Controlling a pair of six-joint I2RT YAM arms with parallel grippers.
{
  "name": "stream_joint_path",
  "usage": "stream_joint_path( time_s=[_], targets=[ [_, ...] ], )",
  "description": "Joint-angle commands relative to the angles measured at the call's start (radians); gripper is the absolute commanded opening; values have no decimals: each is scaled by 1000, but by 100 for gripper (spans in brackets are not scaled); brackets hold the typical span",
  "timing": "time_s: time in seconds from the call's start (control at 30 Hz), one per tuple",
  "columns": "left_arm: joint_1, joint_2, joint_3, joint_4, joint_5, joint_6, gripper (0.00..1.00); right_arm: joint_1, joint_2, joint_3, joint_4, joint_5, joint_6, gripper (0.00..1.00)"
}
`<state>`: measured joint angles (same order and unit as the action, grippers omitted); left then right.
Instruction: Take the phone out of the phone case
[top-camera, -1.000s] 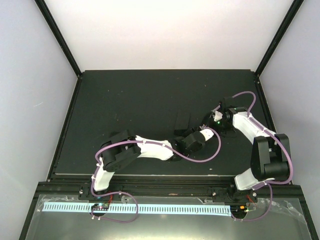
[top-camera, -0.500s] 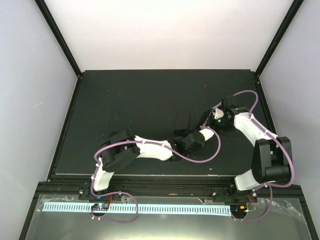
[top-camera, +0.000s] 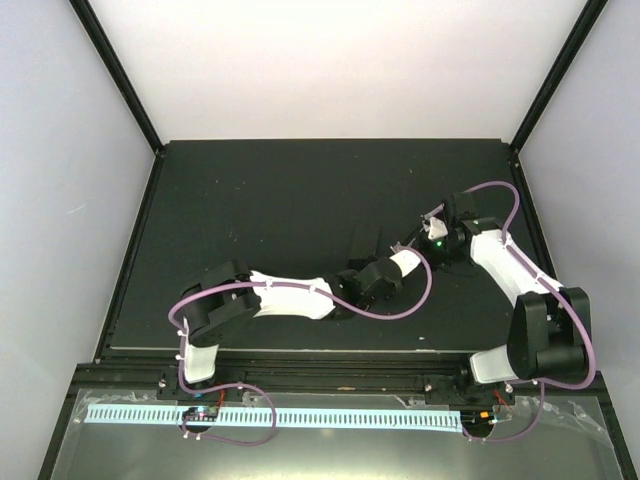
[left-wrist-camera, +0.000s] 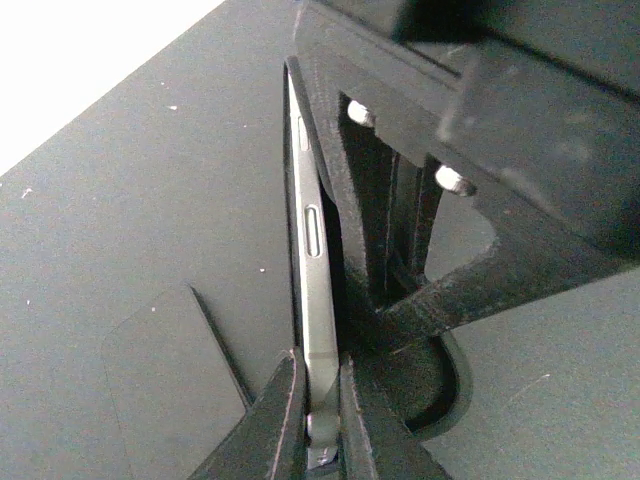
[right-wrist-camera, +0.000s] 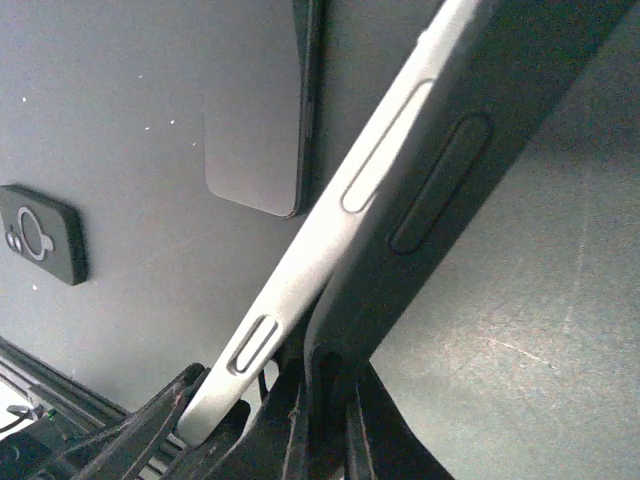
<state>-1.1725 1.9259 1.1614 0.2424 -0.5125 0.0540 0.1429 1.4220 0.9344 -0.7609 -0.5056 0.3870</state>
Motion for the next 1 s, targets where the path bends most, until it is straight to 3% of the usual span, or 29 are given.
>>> stream_joint_path(
  time_s=[0.0,0.57,0.77,0.97],
  targets=[
    [35,-125,-11,-4,-67,-49,1,-12,-16,-11,-31,165,-57,1],
    [43,-373,-125,-43,-68,-148,2,-12,-112,18,-14,354,-89,1],
    [44,-493,-204,-89,-87,-165,2,-13,-158,36,20,322,-167,1],
    [44,-578,-263,-236,-244,-189,2,-15,-245,-57,187,243,-344,1]
  ],
)
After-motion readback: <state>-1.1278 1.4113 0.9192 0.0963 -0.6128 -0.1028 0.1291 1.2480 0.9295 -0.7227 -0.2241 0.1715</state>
